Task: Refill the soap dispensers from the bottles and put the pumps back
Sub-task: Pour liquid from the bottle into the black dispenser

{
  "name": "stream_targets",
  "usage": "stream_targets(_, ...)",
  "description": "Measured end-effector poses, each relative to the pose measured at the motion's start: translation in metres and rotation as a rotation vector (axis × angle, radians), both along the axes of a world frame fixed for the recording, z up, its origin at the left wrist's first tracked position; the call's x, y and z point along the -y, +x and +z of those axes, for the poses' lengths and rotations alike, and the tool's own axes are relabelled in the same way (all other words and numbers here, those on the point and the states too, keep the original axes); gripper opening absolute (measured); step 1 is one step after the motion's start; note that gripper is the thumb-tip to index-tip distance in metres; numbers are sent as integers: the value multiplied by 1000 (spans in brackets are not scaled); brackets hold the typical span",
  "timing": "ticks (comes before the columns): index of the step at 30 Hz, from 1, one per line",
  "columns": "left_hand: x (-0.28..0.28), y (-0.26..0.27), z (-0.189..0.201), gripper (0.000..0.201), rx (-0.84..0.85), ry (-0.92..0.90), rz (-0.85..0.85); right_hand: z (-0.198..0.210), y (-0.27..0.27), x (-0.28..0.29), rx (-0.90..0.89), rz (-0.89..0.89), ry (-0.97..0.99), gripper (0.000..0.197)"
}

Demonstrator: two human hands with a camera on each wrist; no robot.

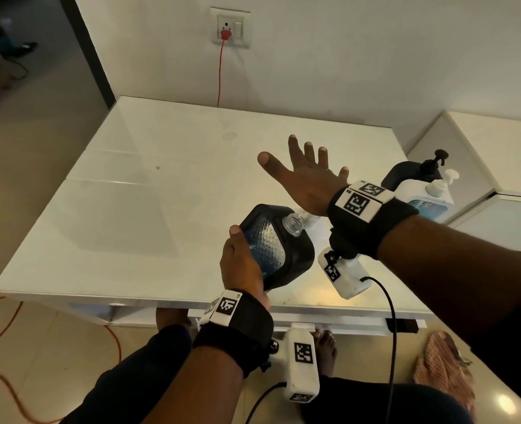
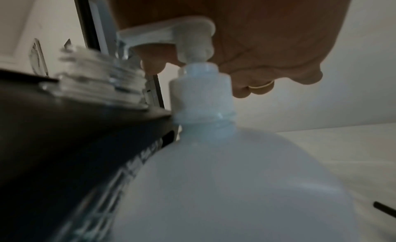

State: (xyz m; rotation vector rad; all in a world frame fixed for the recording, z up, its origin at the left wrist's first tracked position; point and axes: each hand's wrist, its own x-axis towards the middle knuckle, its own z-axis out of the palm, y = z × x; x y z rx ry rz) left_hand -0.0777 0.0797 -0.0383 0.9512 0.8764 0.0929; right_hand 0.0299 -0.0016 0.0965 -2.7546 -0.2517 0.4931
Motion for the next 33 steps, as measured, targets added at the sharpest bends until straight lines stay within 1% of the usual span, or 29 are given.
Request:
stream_targets(4,-2,0,0,78,7,-31,3,-4,-2,-3,11,0,-15,107)
stream_targets(9,-2,0,3,62,9,-16,5,1,-1,-2,-26,14,3,103)
stream_targets(13,-1,1,-2,75,3,4,-12,0,0,-1,-10,-3,3,104)
stream_targets(17,-3,1,2,73,5,-16,0,-3,-3,-4,-3,-8,-18,106)
stream_targets(20,-4,-1,6,76,-6,-12,-3,-1,-4,-5,-20,1,-17,104)
stream_targets(24,-3,0,7,75,-10,0,-13,3,0,-3,-37,-2,-8,102)
stream_targets(27,-3,2,12,67,-27,-18,-12,1,0,-4,-7,-4,-19,105)
stream_targets(31,-5,0,16,41,-26,-5,-2,-4,-2,-6,10,10,-48,108)
stream_targets(33,-5,-1,14,36,-26,-23,-2,-1,-3,-7,-8,22,-54,106)
